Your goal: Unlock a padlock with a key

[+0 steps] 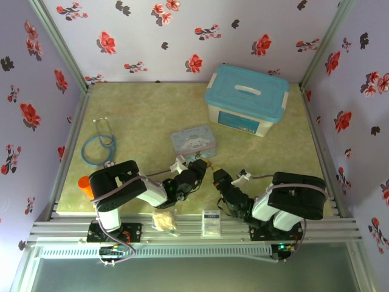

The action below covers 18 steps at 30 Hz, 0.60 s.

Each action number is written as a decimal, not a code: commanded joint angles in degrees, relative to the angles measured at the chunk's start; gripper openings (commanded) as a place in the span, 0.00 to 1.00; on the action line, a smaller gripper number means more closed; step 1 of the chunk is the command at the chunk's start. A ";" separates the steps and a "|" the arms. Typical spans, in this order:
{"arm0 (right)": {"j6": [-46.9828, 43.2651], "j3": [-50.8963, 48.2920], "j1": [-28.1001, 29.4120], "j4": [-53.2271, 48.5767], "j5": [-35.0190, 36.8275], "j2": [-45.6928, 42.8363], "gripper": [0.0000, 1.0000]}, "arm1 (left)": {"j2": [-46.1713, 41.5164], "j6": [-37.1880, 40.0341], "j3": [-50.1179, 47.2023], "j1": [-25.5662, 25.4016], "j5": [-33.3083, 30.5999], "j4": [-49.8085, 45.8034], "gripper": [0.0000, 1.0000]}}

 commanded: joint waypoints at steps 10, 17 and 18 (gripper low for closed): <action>-1.29 0.77 -0.39 0.82 0.23 1.92 0.00 | 0.91 -1.47 1.61 -0.74 1.01 9.50 0.00; -4.15 0.81 -5.06 0.82 -8.14 -0.67 0.00 | 0.99 0.55 1.75 -1.25 1.83 8.47 0.00; -3.94 1.09 -6.46 0.81 -11.01 -0.51 0.00 | 1.09 0.81 1.84 -1.27 2.17 8.17 0.00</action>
